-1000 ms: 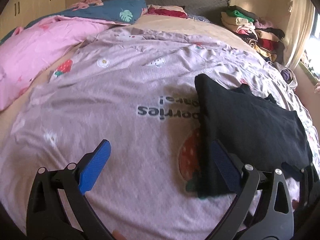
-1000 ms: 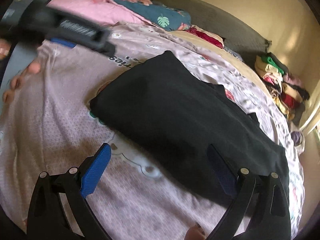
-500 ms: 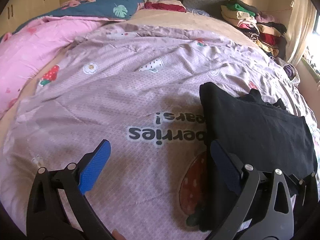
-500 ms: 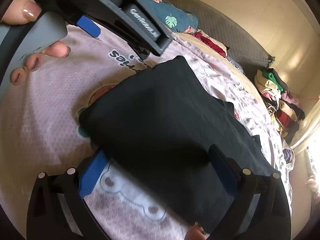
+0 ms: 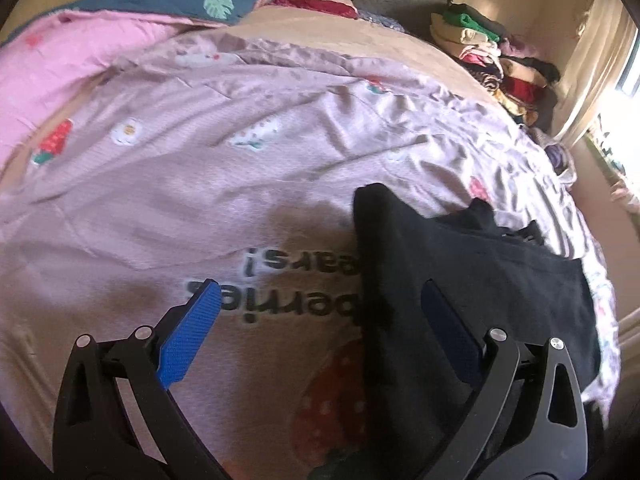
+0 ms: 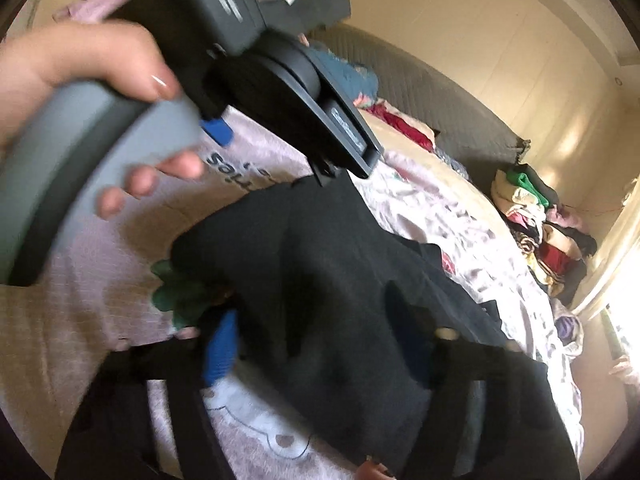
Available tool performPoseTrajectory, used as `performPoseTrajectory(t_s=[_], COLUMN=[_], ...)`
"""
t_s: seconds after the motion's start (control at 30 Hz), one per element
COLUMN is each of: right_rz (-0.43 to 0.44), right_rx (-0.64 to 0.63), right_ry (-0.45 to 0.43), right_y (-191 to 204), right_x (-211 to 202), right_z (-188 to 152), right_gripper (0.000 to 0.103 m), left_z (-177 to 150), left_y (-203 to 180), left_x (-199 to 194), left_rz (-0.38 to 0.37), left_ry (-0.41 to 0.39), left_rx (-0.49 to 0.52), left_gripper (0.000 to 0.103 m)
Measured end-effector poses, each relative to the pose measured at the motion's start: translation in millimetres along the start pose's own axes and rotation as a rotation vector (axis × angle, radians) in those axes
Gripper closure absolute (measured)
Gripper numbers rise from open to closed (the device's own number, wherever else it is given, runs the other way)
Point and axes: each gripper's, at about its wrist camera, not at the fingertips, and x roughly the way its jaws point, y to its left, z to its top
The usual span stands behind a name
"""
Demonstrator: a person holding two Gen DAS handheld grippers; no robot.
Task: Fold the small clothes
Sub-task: 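Grasp the black bundle's edge with the right tool and lift it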
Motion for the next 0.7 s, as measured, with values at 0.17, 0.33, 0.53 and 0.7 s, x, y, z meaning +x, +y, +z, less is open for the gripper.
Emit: performPoseTrajectory(t_s=[0.17,0.33,0.53,0.7], right_rz=[0.009,-0.001,-0.019,-0.017], right_rx=[0.044,0.089,0.139,0.2], right_ry=[-0.028,-0.037,-0.053,-0.071], right_y=[-7,-17,-31,-45], right_x=[-13,-25,-37,-49], right_z=[0,-4,-12,-22], right_gripper=[0.09,0.091,0.092,0.093], left_z=[-5,-11,-12,-12], left_y=[-1,-15,-33,-58], left_x=[9,14,8,2], left_rz=[-0.082,-0.161,-0.223,-0.239], left_ry=[0.042,0.078,0.073,0.054], left_rx=[-0.053,-0.083,-0.101,-0.088], left_gripper=[0.01,0.01,0.01,0.053])
